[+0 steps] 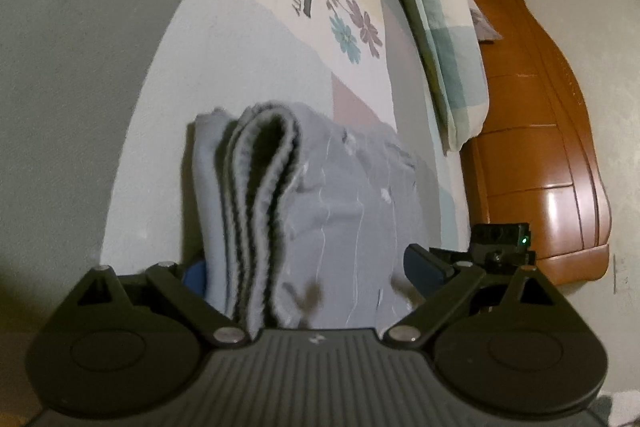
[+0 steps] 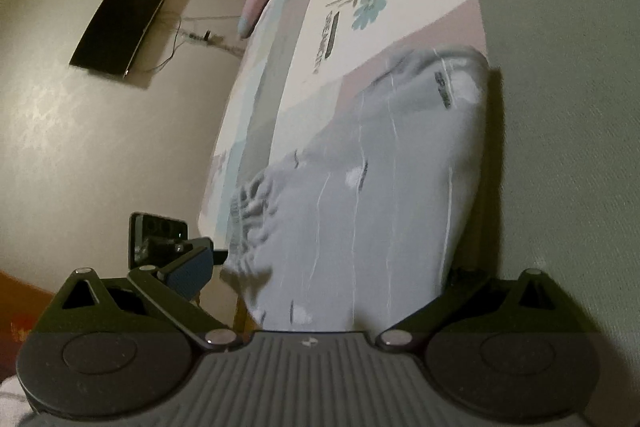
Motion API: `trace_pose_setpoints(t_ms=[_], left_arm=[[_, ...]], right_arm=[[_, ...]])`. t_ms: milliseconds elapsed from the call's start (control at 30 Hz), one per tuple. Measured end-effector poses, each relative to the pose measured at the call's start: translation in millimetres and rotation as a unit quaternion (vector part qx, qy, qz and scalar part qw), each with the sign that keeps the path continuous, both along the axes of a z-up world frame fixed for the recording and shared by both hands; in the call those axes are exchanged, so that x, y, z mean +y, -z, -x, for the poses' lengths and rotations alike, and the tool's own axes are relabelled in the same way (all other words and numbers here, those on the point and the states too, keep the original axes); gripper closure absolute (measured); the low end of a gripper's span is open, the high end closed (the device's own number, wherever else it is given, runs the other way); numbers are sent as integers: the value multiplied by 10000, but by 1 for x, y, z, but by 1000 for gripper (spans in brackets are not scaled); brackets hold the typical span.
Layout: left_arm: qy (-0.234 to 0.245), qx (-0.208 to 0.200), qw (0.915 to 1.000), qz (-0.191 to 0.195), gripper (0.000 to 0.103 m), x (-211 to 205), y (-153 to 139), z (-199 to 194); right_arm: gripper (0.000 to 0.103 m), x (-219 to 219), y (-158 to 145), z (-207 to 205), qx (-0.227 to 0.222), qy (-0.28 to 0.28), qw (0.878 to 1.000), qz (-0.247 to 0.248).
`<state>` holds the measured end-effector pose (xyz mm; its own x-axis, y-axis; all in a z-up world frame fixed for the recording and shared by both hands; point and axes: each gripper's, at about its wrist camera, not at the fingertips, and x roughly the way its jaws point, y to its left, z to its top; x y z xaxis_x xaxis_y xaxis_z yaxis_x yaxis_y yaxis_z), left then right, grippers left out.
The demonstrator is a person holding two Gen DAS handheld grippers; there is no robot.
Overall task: Fold clothes
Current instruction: 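Hold the waistband end with the left tool while the right tool grips the opposite end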
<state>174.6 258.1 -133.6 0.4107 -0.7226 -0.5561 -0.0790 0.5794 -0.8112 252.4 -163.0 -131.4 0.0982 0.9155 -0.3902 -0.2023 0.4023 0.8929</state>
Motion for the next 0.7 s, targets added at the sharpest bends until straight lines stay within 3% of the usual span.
trace_pose_setpoints(t_ms=[133,400,500,700], left_arm=[[-15,-93,9999,-38,9,-6,0,-10],[56,-201,9996,184,9,-2,6,3],[63,-233,9997,104,9,-8,4,-8],[88,-249,9996,-67,8,-14,-1,0]], right_arm=[[0,17,2,-15,9,216,9997,-62],[0,4,2,10,-71,299,9995,-8],[0,15,0,5,-99,364,9992,103],[0,12,6,11,-141,520,9984,-173]])
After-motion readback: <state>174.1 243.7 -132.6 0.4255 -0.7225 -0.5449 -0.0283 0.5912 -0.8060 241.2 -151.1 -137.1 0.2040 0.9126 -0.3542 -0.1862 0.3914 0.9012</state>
